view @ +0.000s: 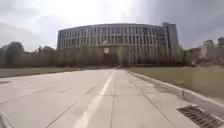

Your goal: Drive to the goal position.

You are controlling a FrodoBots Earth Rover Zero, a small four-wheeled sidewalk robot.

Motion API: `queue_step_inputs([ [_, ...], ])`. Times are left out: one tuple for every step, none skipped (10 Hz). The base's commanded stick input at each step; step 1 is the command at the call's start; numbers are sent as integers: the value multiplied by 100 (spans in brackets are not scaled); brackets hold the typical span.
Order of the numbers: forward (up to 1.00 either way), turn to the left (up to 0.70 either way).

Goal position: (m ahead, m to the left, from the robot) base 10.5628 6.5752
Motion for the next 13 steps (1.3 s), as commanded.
queue_step_inputs([
  [70, 0],
  [70, 0],
  [70, 0],
  [70, 0],
  [70, 0],
  [70, 0],
  [70, 0],
  [70, 0],
  [70, 0],
  [70, 0],
  [70, 0],
  [70, 0],
  [70, 0],
])
